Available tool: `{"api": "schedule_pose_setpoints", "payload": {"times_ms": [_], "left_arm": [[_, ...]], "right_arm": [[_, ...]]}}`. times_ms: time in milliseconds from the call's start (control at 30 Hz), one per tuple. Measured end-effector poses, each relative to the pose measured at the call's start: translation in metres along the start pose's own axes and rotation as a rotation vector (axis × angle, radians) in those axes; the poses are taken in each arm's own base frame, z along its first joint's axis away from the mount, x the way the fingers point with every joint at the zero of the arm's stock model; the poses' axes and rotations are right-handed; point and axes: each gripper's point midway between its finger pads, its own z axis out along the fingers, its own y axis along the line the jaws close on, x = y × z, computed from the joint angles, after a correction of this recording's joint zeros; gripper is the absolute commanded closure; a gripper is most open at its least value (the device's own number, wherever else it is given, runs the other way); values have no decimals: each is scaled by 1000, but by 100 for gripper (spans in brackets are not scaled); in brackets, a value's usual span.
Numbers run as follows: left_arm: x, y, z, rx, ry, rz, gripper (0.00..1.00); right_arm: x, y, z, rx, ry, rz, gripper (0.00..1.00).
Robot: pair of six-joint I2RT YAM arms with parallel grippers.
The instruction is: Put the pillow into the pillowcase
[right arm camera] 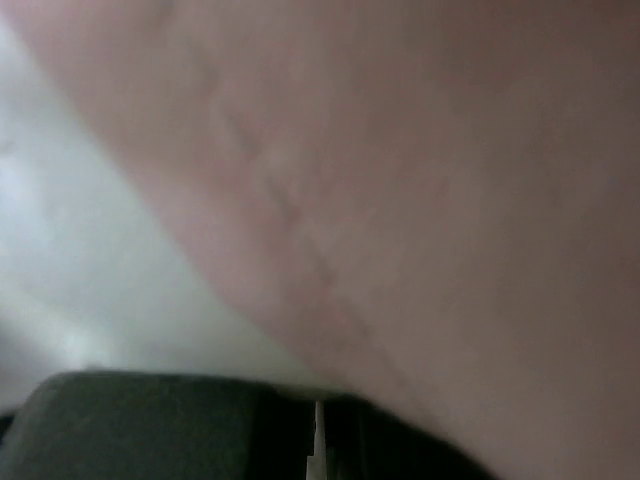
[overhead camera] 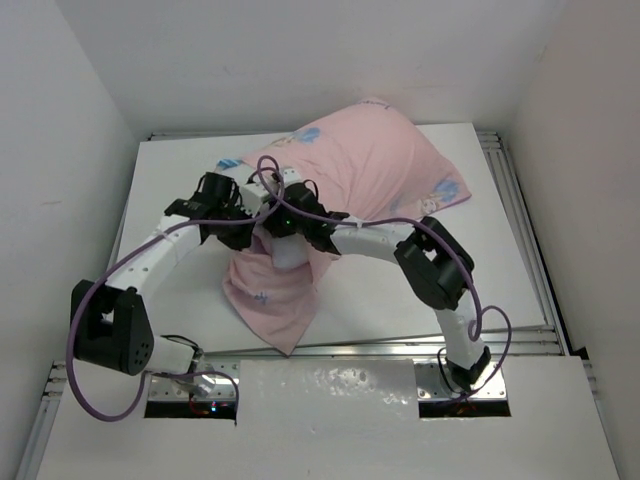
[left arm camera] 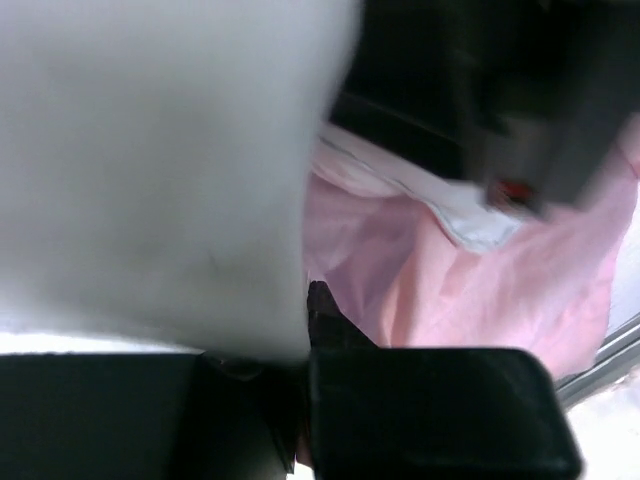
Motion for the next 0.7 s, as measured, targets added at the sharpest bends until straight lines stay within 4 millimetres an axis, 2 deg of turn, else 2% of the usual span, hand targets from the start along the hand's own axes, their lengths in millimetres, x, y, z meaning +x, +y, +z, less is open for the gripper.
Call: {"api": "schedule_pose_setpoints", "payload": {"times_ms": [100,133,233,300,367,467,567,633,700], "left_arm": [[-5,0,-8,18,-1,51,100],[-7,-3,-13,35,1,67,100],[-17,-7,-28,63,-14,134,100],[-18,-9,-32,72,-14,166,100],[-18,-9,-32,73,-16,185,100],[-19,-11,-30,79,-33,183,100],[-26,-20,-31,123,-68,157,100],[-41,-31,-38,182,-117,152,100],[-64,-42,-54,242,-184,173,100]], "right_arm": [[-9,-8,10,63,-13,3,100],[-9,-19,14,104,-15,5,100],[-3,-66,23,227,1,26,100],[-9,-87,22,267,-3,55,100],[-19,-100,19,285,-18,76,100],[-23,-106,13,293,-21,85,100],[-16,-107,10,290,-18,87,100],[-12,-108,10,291,-16,93,100],[-13,-108,10,293,-19,98,100]]}}
